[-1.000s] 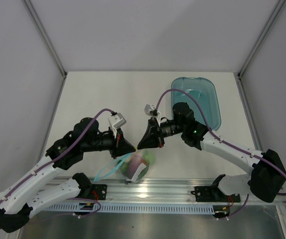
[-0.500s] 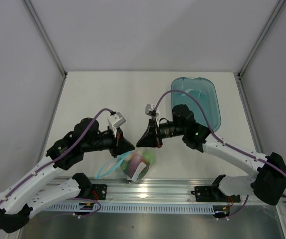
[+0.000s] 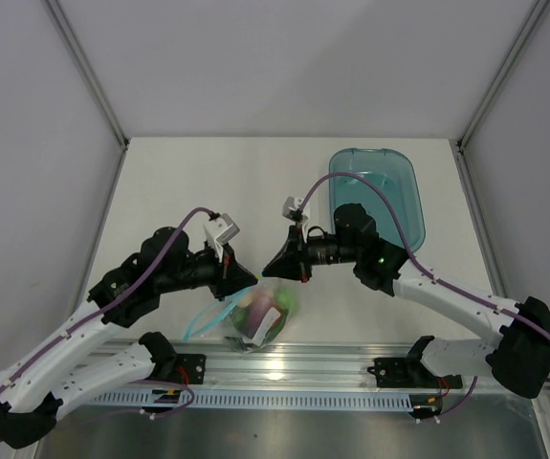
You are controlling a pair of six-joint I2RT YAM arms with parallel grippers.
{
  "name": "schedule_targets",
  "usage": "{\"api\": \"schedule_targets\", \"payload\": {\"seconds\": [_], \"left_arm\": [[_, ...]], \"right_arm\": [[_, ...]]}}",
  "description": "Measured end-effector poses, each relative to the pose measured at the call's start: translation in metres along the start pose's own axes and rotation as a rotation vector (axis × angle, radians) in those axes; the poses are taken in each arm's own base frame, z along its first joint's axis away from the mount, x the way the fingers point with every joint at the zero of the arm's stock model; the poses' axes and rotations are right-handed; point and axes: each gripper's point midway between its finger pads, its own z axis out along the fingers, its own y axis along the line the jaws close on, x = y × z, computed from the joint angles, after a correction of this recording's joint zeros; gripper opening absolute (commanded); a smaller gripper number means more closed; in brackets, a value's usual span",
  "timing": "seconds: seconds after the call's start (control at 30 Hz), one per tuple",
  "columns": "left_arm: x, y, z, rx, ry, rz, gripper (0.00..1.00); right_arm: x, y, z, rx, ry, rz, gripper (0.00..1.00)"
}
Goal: Place the food in the zip-top bag and seal the zipper
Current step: Zip the zipper food storage bag at the center of the board.
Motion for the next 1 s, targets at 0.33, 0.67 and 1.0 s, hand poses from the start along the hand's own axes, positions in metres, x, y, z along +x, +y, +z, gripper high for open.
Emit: {"api": "schedule_targets", "payload": {"seconds": [0.33, 0.67, 1.0], "left_arm": [[0.002, -0.001, -0.004, 0.003, -0.012, 0.004, 0.01], [0.001, -0.002, -0.005, 0.005, -0.017, 0.006, 0.01], [0.003, -0.002, -0.007, 0.005, -0.014, 0.006, 0.0]], "right_arm": [[-0.004, -0.008, -0.006, 0.079, -0.019, 0.003, 0.0], [-0.006, -0.017, -0.016, 0.158, -0.03, 0.013, 0.0], [-0.005, -0.02, -0.024, 0.195, -0.026, 0.0, 0.0]]}}
